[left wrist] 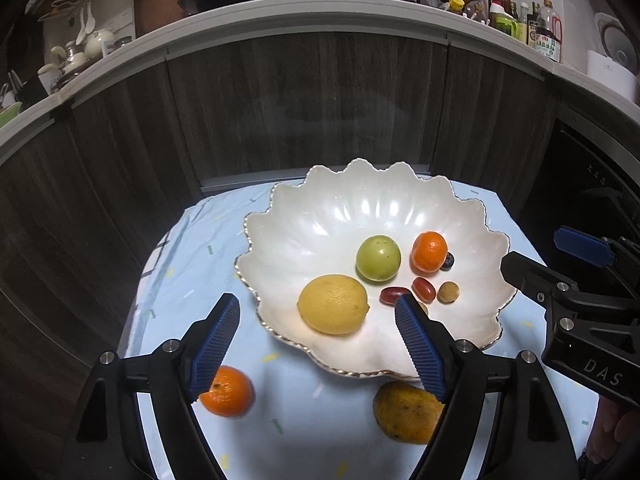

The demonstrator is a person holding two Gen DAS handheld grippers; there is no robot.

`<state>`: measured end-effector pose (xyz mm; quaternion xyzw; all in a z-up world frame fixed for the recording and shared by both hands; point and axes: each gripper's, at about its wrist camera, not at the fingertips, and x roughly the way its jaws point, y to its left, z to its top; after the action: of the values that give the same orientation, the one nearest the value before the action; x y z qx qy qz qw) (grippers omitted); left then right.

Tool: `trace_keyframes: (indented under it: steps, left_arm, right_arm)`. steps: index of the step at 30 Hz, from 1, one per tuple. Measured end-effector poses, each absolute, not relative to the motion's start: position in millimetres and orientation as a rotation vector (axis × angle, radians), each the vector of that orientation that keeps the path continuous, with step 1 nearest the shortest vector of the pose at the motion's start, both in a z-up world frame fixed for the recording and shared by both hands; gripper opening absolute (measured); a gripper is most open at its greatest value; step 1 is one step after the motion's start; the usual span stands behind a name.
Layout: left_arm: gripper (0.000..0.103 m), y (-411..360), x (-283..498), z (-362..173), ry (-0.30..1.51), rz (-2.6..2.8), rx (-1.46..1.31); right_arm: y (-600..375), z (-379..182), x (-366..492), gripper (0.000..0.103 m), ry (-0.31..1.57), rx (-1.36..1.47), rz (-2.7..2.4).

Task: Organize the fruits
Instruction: 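Withdraw both tools from the bowl toward the mandarin and mango on the cloth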

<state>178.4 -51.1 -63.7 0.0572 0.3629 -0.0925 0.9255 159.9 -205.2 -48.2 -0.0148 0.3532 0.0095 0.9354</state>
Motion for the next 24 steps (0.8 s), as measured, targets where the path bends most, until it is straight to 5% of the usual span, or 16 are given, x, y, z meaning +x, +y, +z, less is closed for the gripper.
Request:
trace_keyframes:
  steps: [24]
  left_arm:
    - [0.082, -4, 148, -59, 0.752, -0.173, 0.105]
  right_arm:
    - [-168, -47, 133, 0.077, 0.755, -0.013, -0.034]
